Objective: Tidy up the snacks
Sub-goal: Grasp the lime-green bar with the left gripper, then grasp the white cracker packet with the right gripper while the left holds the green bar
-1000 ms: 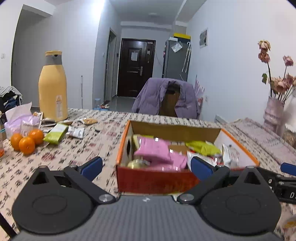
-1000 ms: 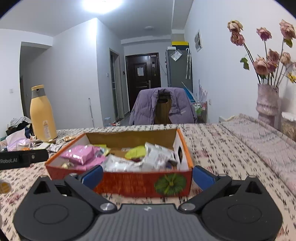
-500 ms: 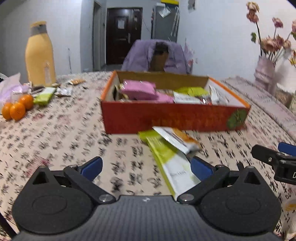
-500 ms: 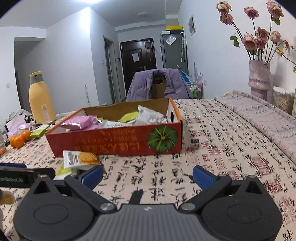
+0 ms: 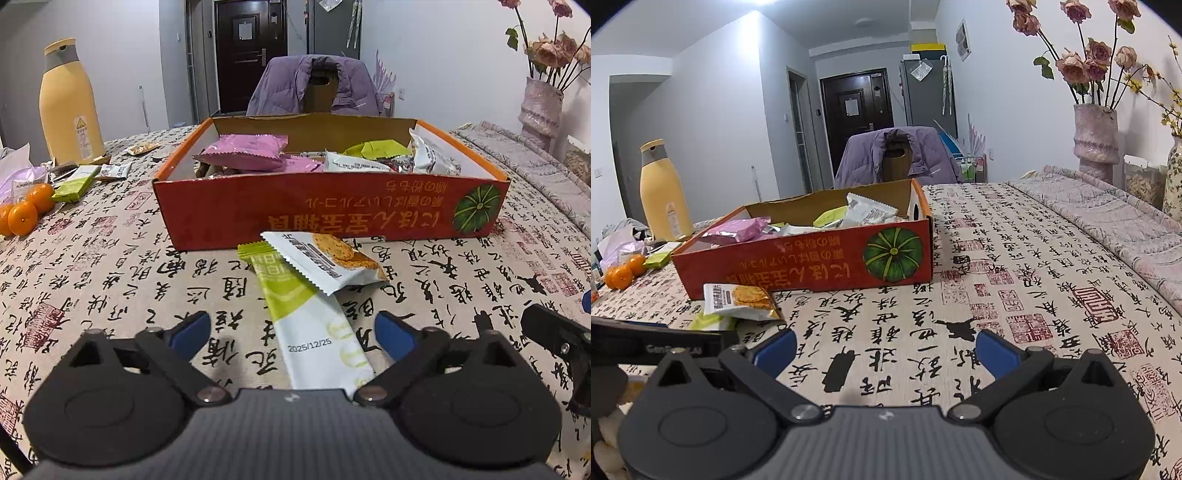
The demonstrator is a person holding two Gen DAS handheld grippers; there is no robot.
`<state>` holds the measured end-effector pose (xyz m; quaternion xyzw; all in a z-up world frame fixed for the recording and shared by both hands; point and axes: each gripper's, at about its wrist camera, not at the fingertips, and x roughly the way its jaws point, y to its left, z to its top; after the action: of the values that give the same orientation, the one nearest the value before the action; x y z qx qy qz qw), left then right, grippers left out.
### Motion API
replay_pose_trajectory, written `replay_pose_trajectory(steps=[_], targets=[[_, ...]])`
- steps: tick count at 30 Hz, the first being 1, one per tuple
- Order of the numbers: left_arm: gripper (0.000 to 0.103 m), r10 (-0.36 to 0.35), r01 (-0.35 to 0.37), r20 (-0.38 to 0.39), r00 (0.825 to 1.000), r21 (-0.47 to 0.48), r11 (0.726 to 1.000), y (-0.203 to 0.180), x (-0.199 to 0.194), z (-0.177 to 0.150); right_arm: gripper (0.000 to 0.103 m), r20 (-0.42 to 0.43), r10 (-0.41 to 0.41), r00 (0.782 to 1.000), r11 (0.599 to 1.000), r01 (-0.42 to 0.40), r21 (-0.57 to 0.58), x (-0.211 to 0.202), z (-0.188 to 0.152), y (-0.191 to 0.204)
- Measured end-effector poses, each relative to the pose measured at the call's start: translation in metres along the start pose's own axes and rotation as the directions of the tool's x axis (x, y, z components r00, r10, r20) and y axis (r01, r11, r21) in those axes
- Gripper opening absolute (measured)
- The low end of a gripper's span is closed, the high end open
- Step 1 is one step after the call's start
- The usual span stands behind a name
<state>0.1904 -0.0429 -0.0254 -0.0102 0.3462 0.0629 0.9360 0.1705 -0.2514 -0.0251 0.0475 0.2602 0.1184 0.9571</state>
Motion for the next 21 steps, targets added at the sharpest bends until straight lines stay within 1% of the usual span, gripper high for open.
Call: replay_pose_trajectory(steps=[1,4,5,6,8,9,10,12,15,17,21], targets=[[0.087,-0.003,0.003,-0.007,1.0,-0.001,1.0,-0.001,0.002,0.0,0.103,0.0,0.001,1.0,1.0,-0.001,0.001,0.0,0.0,0.0],[0.079,-0.018,0.017,-0.039,0.999,-0.011,1.0,0.0,0.006,-0.001,0.103,-0.002,0.003,1.0,1.0,-0.003,0.001,0.0,0.0,0.0],[0.078,-0.012,0.012,-0.035,0.999,-0.009,1.0,-0.001,0.006,-0.002,0.103,-0.001,0.002,1.0,1.0,-0.002,0.001,0.0,0.0,0.0],[0.074,-0.012,0.011,-0.034,0.999,-0.008,1.0,-0.001,0.006,-0.002,0.103,-0.001,0.002,1.0,1.0,-0.002,0.001,0.0,0.0,0.0],[0.06,-0.024,0.024,-0.028,0.999,-0.007,1.0,0.0,0.004,-0.002,0.103,-0.003,0.0,1.0,1.0,0.0,0.001,0.0,0.0,0.001],[0.044,-0.03,0.03,-0.024,0.999,-0.003,1.0,0.0,0.003,-0.002,0.103,-0.005,0.0,1.0,1.0,0.0,-0.001,0.0,0.0,0.001],[0.041,-0.033,0.033,-0.022,0.999,0.0,0.999,0.001,0.001,-0.002,0.103,-0.006,0.0,1.0,1.0,0.0,-0.003,0.0,-0.001,0.002],[0.039,-0.052,0.052,-0.022,0.998,-0.004,0.999,0.005,0.0,-0.003,0.103,-0.01,0.0,1.0,1.0,-0.001,-0.007,0.001,-0.001,0.004],[0.038,-0.06,0.06,-0.007,0.998,0.001,0.998,0.012,-0.005,-0.005,0.103,-0.016,0.002,1.0,1.0,-0.003,-0.017,0.002,-0.001,0.008],[0.038,-0.067,0.066,0.016,0.998,0.005,0.998,0.018,-0.011,-0.006,0.103,-0.02,0.009,1.0,1.0,-0.009,-0.027,0.004,0.0,0.013],[0.038,-0.052,0.05,0.07,0.996,0.021,0.999,0.033,-0.025,-0.005,0.103,-0.024,0.034,0.999,0.998,-0.035,-0.058,0.01,0.006,0.028]])
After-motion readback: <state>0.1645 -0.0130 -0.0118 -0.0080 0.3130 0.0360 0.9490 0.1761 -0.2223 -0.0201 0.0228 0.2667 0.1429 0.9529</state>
